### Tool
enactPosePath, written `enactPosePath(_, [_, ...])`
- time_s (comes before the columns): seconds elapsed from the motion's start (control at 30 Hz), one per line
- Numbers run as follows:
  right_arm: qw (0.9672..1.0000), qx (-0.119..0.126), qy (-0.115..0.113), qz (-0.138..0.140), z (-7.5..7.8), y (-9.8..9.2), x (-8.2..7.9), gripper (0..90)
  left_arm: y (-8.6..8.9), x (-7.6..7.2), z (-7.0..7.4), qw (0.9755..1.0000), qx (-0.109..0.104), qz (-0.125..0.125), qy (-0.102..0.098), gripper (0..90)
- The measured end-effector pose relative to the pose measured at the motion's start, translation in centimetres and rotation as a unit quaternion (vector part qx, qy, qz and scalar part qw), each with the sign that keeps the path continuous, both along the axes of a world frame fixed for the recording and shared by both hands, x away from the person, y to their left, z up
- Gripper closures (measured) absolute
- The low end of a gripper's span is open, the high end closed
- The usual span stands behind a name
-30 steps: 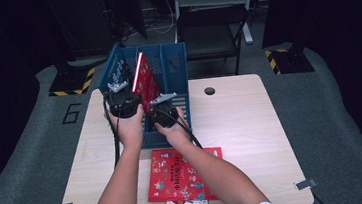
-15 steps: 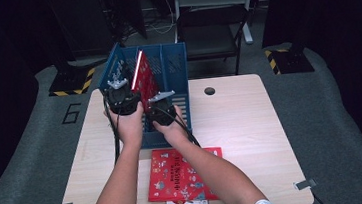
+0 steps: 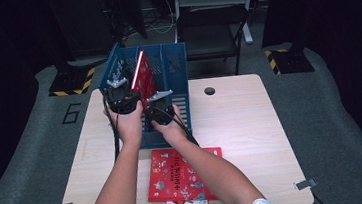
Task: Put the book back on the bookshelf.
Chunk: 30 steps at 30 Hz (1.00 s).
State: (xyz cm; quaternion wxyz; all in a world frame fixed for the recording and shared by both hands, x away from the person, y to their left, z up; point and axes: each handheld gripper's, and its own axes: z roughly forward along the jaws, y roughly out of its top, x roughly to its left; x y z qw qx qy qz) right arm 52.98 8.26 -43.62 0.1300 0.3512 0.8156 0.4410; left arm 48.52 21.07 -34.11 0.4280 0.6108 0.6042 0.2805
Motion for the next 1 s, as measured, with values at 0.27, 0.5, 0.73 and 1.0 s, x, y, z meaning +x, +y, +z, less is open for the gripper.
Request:
enactPosePath(0.27, [1.0,-0.001,-0.004,0.002,-0.15,-0.02,0.25,81.9,0.13,0.28,-0.2,1.0,-0.008,-0.001,0.003,78.5])
enactPosePath(0.5, [1.0,0.0,-0.003,-0.001,-0.14,-0.03,0.26,81.9,0.12,0.35,-0.3,1.0,-0.009,0.001,-0.001,78.3])
enactPosePath(0.73, [1.0,-0.004,-0.006,0.0,-0.12,0.0,0.42,81.9,0.16,0.63,-0.35,0.9999,-0.01,0.003,-0.004,78.2])
enactPosePath(1.0, [1.0,0.0,-0.003,-0.004,-0.1,0.03,0.57,81.8,0.05,0.97,-0.33,0.9999,-0.01,0.005,-0.004,78.1])
